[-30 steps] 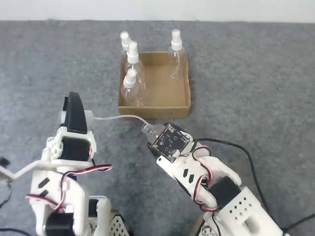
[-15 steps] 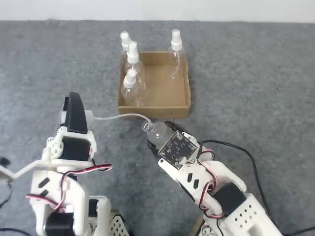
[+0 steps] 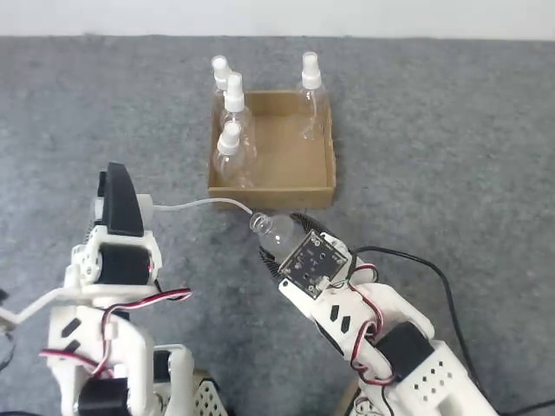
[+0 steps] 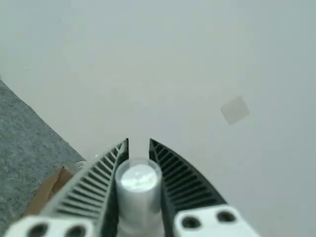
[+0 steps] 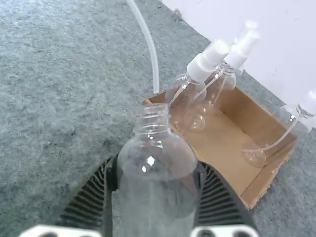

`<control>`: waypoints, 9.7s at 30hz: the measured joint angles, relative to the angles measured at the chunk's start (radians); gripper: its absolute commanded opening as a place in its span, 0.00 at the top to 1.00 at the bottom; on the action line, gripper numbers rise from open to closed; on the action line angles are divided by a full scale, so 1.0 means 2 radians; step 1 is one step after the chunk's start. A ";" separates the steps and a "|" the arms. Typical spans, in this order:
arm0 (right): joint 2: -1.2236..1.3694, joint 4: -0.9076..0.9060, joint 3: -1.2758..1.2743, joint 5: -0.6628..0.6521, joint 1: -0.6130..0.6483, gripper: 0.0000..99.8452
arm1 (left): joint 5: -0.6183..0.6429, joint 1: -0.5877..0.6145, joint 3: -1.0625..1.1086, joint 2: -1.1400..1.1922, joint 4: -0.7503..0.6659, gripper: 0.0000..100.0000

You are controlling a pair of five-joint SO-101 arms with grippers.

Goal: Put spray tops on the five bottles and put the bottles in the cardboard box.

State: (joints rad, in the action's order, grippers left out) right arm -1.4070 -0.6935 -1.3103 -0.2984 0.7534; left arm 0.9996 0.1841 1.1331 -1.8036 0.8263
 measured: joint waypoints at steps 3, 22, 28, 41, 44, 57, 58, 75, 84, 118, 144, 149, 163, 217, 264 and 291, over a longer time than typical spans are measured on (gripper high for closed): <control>0.000 0.000 0.000 0.000 0.000 0.99 | -0.001 -0.015 -0.001 0.000 0.019 0.99; 0.000 0.000 0.000 -0.009 0.000 0.99 | -0.026 -0.097 0.035 0.000 0.029 0.99; -0.005 0.000 -0.016 -0.045 0.029 0.99 | -0.027 -0.104 0.052 0.000 0.018 0.99; -0.005 0.051 -0.041 -0.066 0.057 0.99 | -0.029 -0.116 0.103 0.000 -0.018 0.99; -0.005 0.068 -0.047 -0.067 0.058 0.99 | -0.029 -0.143 0.103 0.000 0.002 0.99; -0.005 0.074 -0.047 -0.067 0.061 0.99 | -0.044 -0.174 0.129 0.000 0.014 0.99; -0.005 0.074 -0.047 -0.067 0.061 0.99 | -0.044 -0.174 0.131 0.000 0.014 0.99; -0.005 0.073 -0.048 -0.067 0.062 0.99 | -0.048 -0.229 0.157 -0.001 0.014 0.98; -0.005 0.073 -0.048 -0.044 0.062 0.99 | -0.064 -0.229 0.157 -0.001 0.014 0.98; -0.005 0.073 -0.047 0.058 0.039 0.99 | -0.089 -0.242 0.136 -0.001 0.060 0.72; -0.005 0.073 -0.047 0.058 0.005 0.99 | -0.045 -0.077 0.069 -0.001 0.074 0.72; -0.005 0.073 -0.047 0.058 0.005 0.99 | -0.041 -0.052 0.081 -0.001 0.045 0.72; -0.110 0.048 -0.046 0.058 0.031 0.99 | -0.039 -0.051 0.145 -0.001 -0.028 0.72; -0.175 0.030 -0.054 0.049 0.037 0.99 | -0.097 -0.232 0.104 -0.002 0.101 0.72; -0.005 0.055 -0.045 0.047 0.040 0.99 | -0.095 -0.131 0.099 -0.001 0.094 0.72; 0.137 0.055 0.018 0.074 -0.002 0.99 | -0.110 -0.191 -0.031 -0.001 0.166 0.72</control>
State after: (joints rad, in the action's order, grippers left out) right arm -1.1339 -0.5831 -1.2750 -0.1496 0.7488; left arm 0.7802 -0.1979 1.0717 -1.8052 1.1592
